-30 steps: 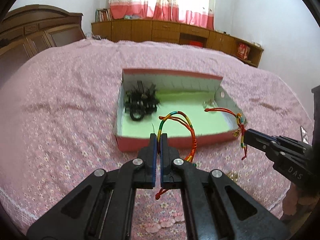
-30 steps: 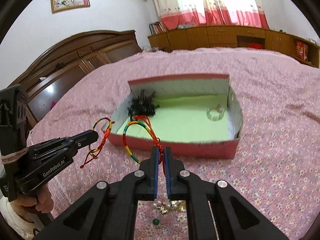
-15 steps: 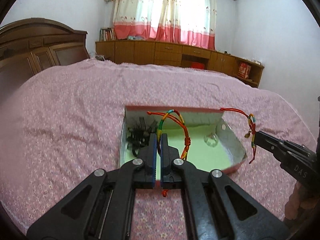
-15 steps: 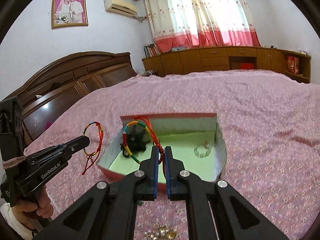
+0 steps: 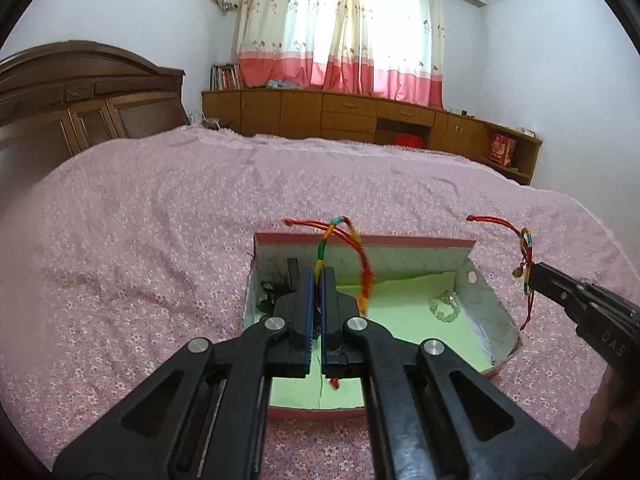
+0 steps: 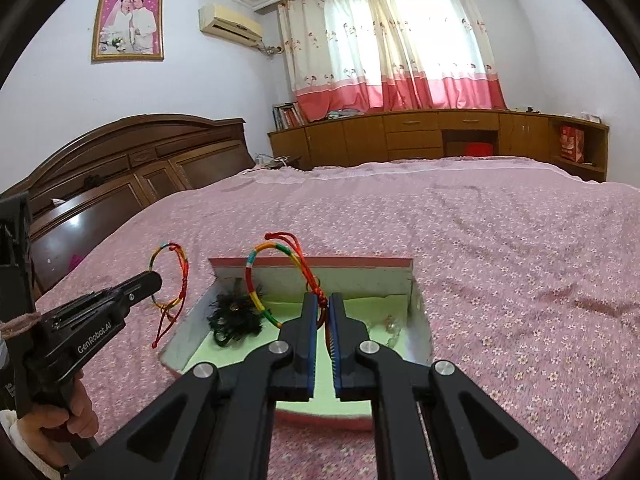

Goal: Organize jewelry
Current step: 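Lift both string bracelets and carry them over the pink box, then open both tools to drop the string bracelets into the box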

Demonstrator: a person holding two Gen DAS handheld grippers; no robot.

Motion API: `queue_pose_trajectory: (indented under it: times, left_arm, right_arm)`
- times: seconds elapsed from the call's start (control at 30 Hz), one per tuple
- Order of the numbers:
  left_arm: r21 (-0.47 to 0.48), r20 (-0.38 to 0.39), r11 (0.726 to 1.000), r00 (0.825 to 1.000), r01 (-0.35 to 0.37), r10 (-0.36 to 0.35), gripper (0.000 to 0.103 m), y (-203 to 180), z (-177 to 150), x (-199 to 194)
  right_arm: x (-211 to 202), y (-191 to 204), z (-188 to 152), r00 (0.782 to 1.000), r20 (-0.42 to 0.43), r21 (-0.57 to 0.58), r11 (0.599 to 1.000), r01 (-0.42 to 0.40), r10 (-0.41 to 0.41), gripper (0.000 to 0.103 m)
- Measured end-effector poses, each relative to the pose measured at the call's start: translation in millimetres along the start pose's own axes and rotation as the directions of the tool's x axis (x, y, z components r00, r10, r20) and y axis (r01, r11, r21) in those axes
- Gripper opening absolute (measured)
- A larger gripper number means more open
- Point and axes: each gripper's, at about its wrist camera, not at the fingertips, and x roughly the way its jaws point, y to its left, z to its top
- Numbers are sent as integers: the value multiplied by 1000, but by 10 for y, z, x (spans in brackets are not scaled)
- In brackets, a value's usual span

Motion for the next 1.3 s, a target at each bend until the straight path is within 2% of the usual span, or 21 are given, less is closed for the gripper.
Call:
queue_pose_trajectory:
  times: [0.27,0.7,0.97,1.03,1.07,1.13,1.17,1.3]
  left_arm:
    - [20,-86,1000,996,9,-7,0,-46,-118,292]
    - [-29,-203,1000,979,3,-9,0,23,-311,531]
    - [-46,-241,999,970,4,-15,0,31,-350,538]
    - [-41,-245,999,969,5,-14,0,37,-356,521]
    - [-40,-246,999,969,6,-16,4,46,-362,496]
    - [-44,-247,999,969,12,-22,13,47,-359,455]
    - [-47,-247,999,969,15,-26,18,69,-361,441]
    - [-53,-247,998,968,36,-48,23,39,-357,312]
  right_arm:
    - [346,-143,-107,995,-92,8,999,34,-33,7]
    - [785,-359,-399,964,-252,25,995,93,-84,7]
    - [849,-357,-405,959,-268,7,995,104,-98,7]
    - [832,-358,-400,960,-266,13,995,101,-94,10]
    - [808,-361,-395,961,-261,18,994,104,-95,12]
    - [758,-360,-372,965,-246,27,995,98,-88,25]
    - [731,-358,-359,967,-239,30,995,93,-83,27]
    - [581,-329,-307,974,-213,31,996,81,-72,29]
